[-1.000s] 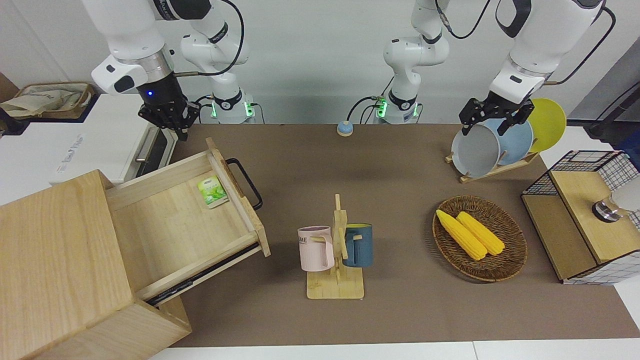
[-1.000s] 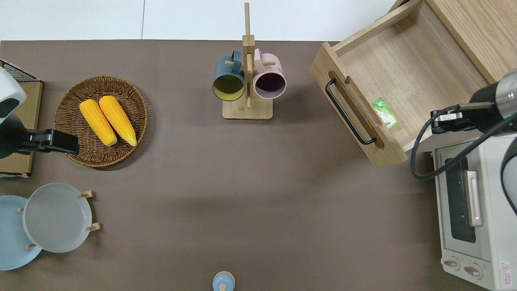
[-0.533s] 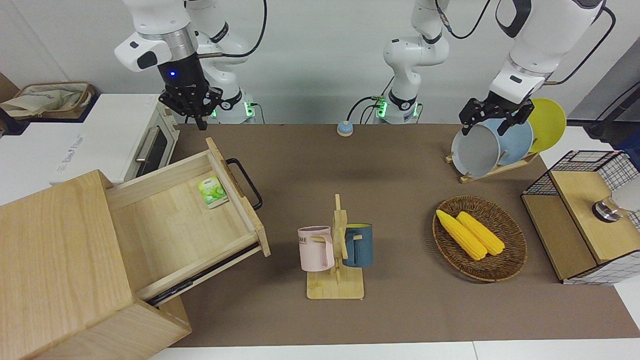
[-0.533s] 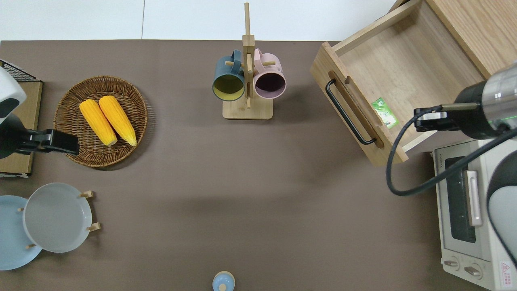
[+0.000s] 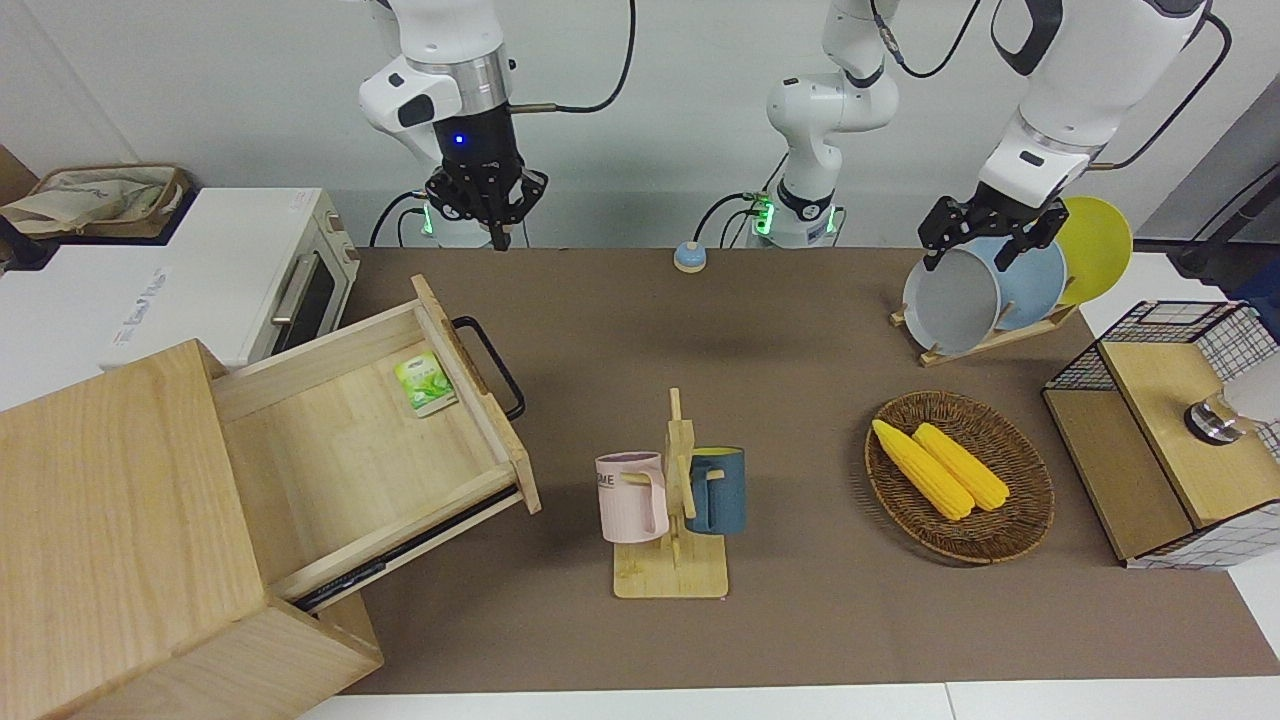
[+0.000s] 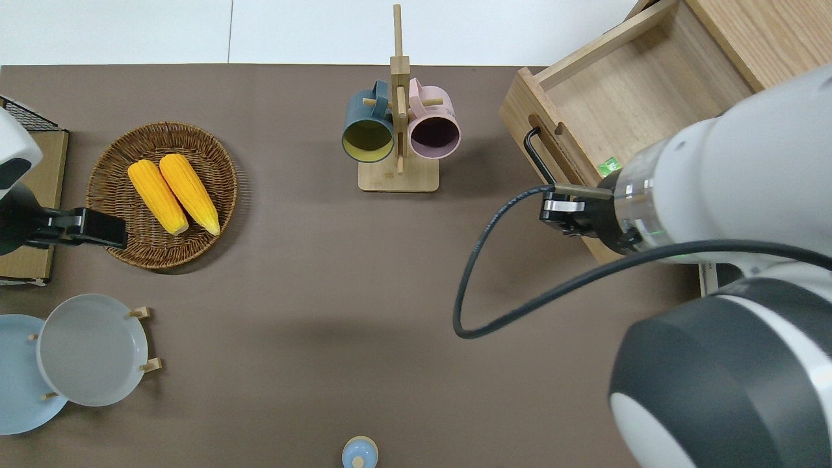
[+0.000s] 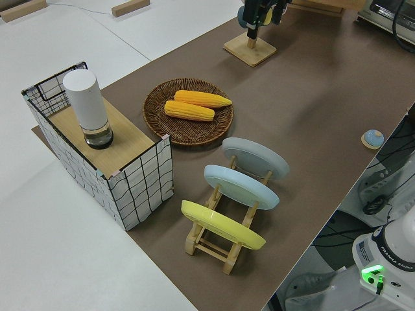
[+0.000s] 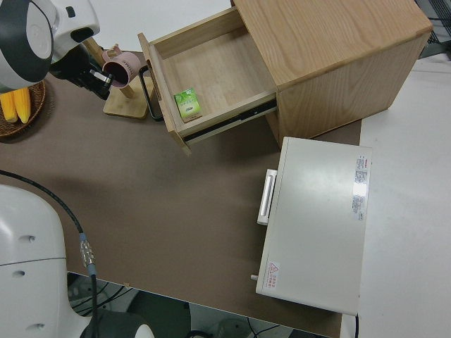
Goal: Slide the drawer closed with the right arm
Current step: 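Push the wooden drawer away from the robot with the right gripper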
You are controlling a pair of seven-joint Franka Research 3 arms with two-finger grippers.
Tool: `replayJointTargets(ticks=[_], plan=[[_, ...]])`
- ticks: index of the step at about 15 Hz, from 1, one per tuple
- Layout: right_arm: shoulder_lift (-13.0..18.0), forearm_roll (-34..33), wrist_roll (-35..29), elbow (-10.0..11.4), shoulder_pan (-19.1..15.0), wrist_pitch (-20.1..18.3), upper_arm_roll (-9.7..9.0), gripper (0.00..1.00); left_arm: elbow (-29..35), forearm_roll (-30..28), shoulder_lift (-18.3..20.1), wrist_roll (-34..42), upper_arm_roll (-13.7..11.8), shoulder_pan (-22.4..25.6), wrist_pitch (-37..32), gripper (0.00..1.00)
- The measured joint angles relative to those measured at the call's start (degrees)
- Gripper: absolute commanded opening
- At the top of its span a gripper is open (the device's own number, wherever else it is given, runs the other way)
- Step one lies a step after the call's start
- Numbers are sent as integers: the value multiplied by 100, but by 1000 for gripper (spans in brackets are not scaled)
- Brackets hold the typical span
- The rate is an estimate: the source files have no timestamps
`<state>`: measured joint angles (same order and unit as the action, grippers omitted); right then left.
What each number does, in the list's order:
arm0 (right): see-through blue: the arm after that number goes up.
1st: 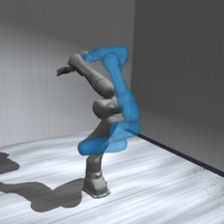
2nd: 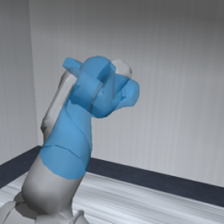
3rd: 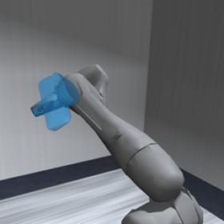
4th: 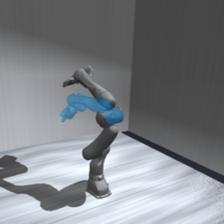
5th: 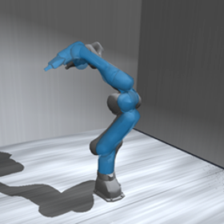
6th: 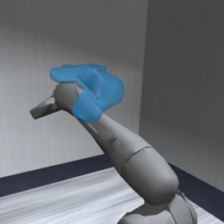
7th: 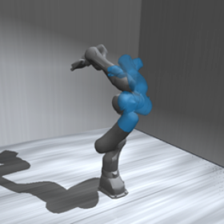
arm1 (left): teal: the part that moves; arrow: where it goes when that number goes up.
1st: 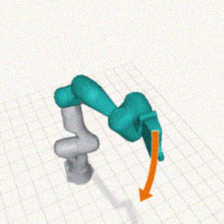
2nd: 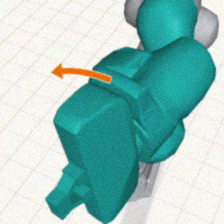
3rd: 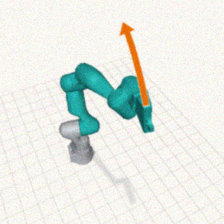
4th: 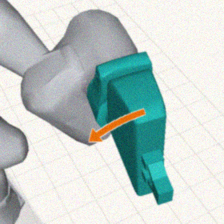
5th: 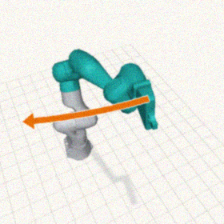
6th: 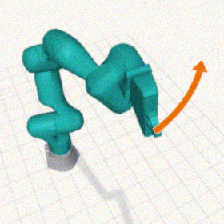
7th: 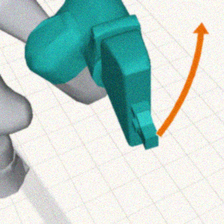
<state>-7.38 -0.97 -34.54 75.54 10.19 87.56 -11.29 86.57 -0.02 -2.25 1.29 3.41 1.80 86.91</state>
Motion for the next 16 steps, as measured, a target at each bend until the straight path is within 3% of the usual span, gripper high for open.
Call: replayJointTargets(ticks=[5,11,14,16], plan=[[-405,-19,-1341,57,247,111,1,0,0,0,0,0,0,0,0,993],[-868,-58,-2835,318,375,453,16,0,0,0,0,0,0,0,0,993],[-1026,-60,-3815,532,376,865,40,0,0,0,0,0,0,0,0,993],[-1064,-63,-4134,678,375,1135,53,0,0,0,0,0,0,0,0,993]])
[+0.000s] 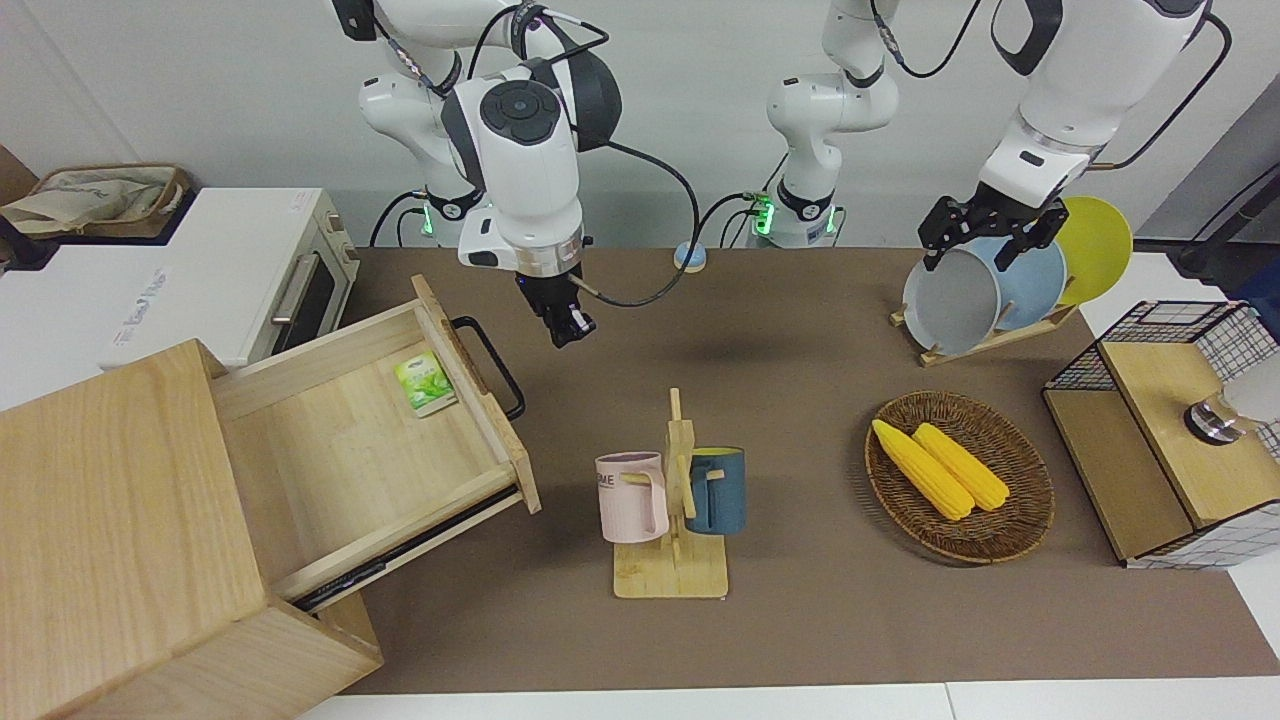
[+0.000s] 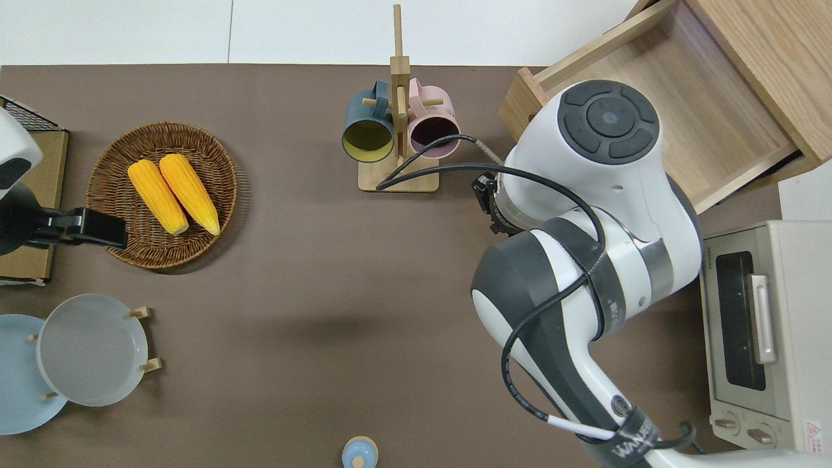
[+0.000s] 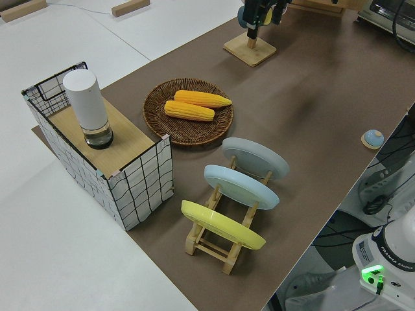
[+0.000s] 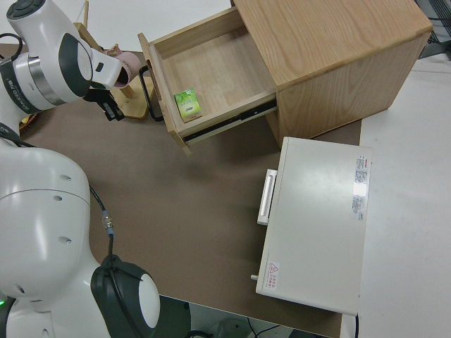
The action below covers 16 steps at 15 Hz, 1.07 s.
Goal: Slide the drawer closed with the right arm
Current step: 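Push the wooden drawer away from the robot with the right gripper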
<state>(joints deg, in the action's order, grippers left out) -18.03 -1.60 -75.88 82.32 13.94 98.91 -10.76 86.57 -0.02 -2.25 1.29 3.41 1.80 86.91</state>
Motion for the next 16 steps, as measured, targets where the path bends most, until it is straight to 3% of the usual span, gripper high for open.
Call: replayJointTargets(ticks=[4,10,14,16], plan=[[-149,-246,-188,113,-3,354,88,0,0,0,0,0,0,0,0,993],[-341,-657,-203,114,-58,380,175,0,0,0,0,0,0,0,0,993],[-394,-675,-102,104,-297,473,243,0,0,0,0,0,0,0,0,993],[-395,-674,7,83,-463,749,243,0,0,0,0,0,0,0,0,993]])
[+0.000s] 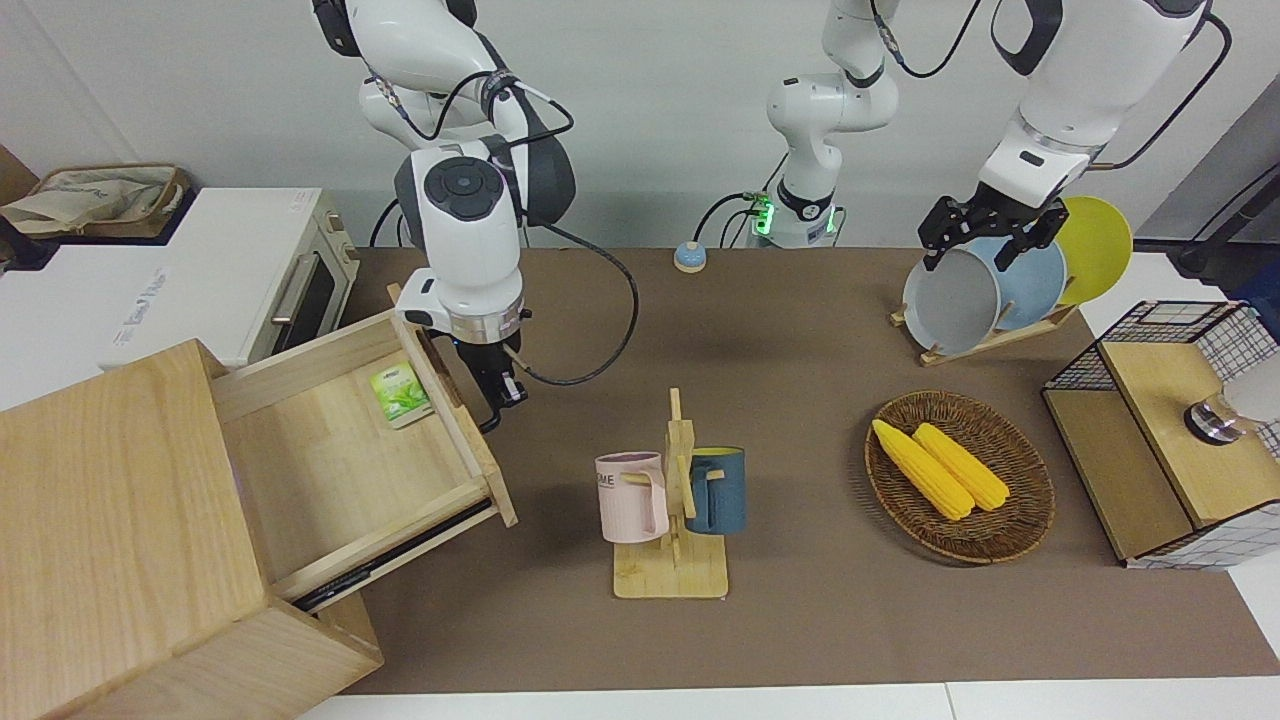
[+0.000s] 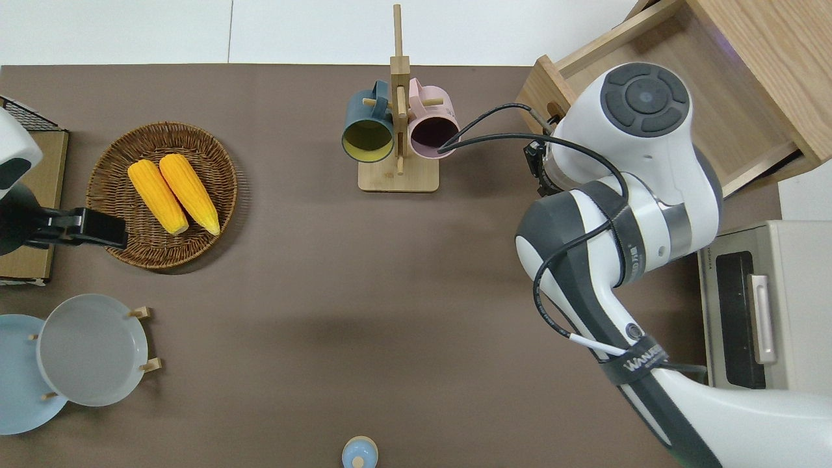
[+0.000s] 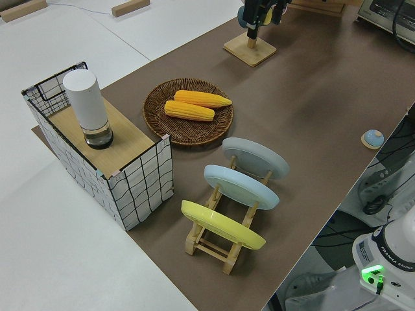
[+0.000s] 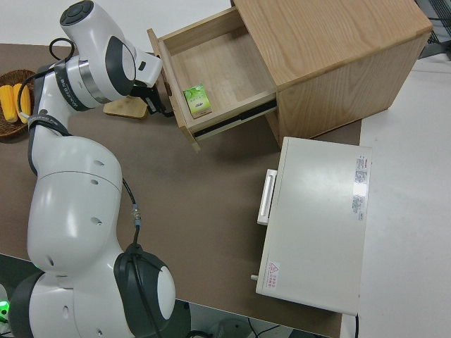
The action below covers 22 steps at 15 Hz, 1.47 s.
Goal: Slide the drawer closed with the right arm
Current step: 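Push the wooden drawer away from the robot with the right gripper, then press the drawer fully shut with the right gripper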
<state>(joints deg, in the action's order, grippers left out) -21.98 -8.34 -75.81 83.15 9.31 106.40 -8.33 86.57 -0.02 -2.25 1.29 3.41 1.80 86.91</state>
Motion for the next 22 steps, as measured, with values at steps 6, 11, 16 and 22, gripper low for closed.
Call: replayJointTargets(ticks=[6,11,16,22], plan=[[-25,246,433,-56,-520,231,-6,0,0,0,0,0,0,0,0,993],[-50,377,1185,-58,-925,319,-5,0,0,0,0,0,0,0,0,993],[-59,379,1315,-58,-1188,581,-6,0,0,0,0,0,0,0,0,993],[-119,383,1317,-58,-1448,964,-7,0,0,0,0,0,0,0,0,993]])
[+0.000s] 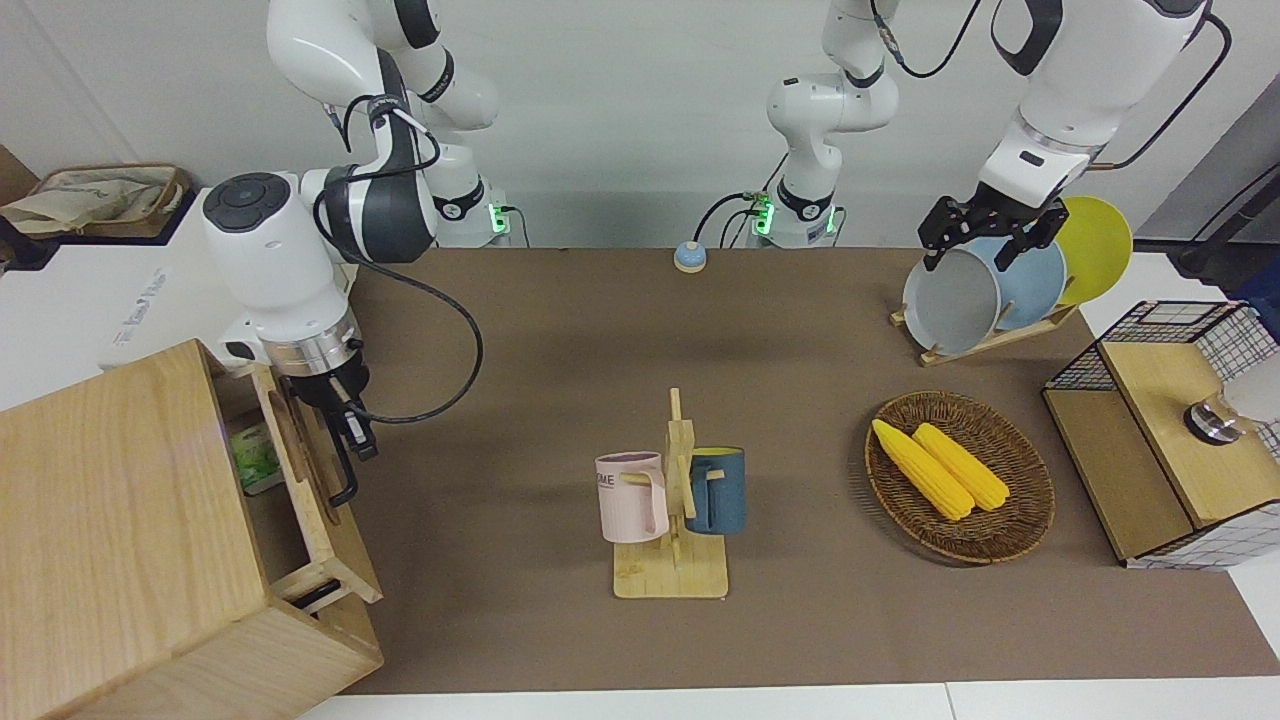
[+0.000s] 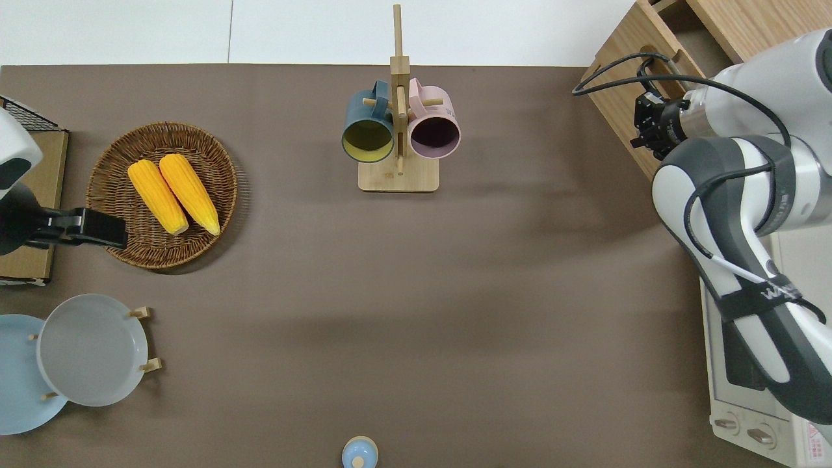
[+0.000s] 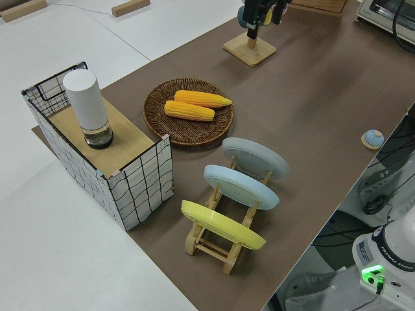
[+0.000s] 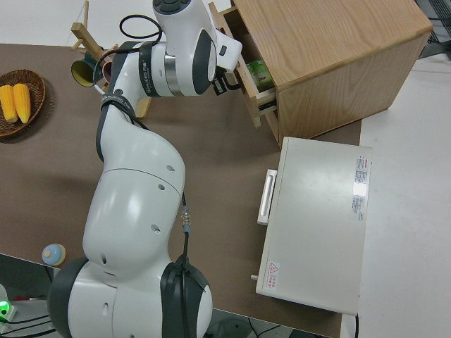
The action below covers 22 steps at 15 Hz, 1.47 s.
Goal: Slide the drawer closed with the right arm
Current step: 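Press the drawer fully shut with the right gripper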
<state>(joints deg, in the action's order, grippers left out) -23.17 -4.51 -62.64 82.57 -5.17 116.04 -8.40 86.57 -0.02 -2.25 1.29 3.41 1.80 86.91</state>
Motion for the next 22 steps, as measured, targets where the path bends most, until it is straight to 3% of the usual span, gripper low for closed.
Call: replayJointTargets(ticks=[9,19,22], plan=[[-19,45,370,-19,-396,176,-61,0,0,0,0,0,0,0,0,993],[-66,65,550,-37,-390,223,-111,0,0,0,0,0,0,0,0,993],[-74,66,595,-45,-224,-56,-182,0,0,0,0,0,0,0,0,993]])
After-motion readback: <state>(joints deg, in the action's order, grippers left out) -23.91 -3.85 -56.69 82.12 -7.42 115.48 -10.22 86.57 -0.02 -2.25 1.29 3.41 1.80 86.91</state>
